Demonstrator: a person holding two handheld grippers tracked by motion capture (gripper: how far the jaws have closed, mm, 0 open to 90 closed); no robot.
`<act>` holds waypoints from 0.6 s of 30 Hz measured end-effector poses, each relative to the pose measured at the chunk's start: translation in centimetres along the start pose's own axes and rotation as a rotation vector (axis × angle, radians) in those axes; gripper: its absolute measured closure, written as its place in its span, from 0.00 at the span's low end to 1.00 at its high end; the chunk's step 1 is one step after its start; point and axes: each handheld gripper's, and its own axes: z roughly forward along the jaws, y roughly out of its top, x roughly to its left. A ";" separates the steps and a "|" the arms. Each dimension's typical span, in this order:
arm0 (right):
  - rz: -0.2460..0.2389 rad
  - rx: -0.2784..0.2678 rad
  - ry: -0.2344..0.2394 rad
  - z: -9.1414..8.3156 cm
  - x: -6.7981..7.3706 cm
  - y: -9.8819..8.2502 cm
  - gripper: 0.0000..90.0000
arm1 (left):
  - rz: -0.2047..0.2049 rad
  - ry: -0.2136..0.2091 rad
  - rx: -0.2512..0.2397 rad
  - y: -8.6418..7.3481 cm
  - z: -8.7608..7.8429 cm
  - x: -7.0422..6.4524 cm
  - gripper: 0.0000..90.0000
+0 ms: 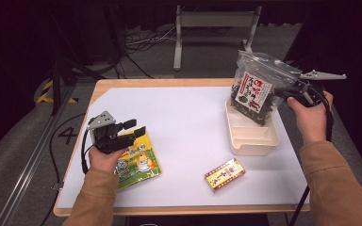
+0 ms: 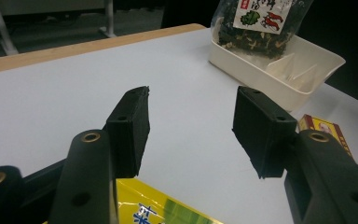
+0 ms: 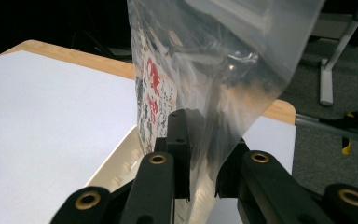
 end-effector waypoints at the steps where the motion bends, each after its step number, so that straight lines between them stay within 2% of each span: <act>1: 0.001 -0.002 0.002 0.0 -0.1 -0.1 0.87 | 0.002 0.001 0.001 0.0 0.0 0.0 0.51; 5: 0.014 -0.019 0.003 -0.4 -0.2 -0.4 0.81 | 0.001 0.002 0.003 0.0 0.0 0.0 0.50; 10: 0.019 -0.041 -0.009 -0.8 -0.2 -0.8 0.65 | 0.000 0.004 0.006 -0.1 -0.1 0.0 0.50; 18: -0.003 -0.052 -0.015 -2.0 0.0 -1.6 0.56 | -0.005 0.014 0.016 -0.1 -0.3 0.1 0.45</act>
